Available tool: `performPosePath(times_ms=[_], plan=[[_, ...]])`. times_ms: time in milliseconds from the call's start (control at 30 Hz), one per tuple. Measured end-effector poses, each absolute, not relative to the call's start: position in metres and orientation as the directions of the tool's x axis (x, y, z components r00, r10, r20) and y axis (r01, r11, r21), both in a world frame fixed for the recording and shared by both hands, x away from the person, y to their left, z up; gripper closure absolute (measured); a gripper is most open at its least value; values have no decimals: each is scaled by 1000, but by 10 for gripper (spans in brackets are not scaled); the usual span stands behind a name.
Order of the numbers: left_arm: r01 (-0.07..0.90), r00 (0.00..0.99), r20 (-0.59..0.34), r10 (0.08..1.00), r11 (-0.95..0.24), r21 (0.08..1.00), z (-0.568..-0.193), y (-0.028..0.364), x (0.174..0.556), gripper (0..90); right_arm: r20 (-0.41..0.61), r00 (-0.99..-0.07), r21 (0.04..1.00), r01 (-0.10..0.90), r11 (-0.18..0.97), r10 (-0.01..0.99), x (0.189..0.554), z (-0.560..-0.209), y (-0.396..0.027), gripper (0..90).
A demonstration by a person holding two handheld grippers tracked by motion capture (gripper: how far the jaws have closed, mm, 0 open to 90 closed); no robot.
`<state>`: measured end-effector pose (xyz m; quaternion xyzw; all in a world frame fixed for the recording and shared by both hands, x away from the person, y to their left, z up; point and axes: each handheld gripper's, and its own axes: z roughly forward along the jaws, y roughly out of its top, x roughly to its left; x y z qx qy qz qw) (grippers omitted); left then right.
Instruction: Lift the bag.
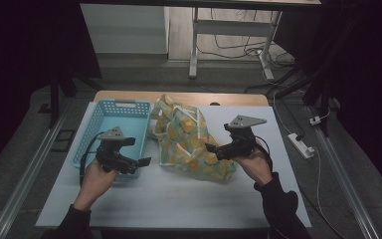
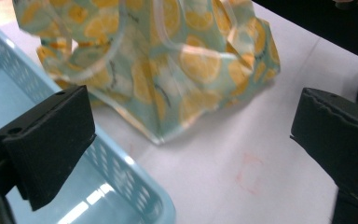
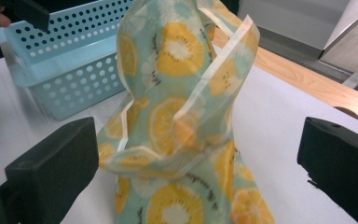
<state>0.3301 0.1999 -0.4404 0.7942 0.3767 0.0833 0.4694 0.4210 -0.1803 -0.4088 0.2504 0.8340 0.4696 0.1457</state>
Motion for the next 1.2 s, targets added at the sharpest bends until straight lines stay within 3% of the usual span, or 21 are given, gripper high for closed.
performPosePath(times_ms=[767,1200], plan=[[571,597,-281,751,-152,807,-478,245,248,0,5,-793,851,324,414,609,357,-448,-232,0],[606,506,-216,835,-166,778,-498,265,218,0,-35,-720,832,363,420,693,331,-471,-269,0]])
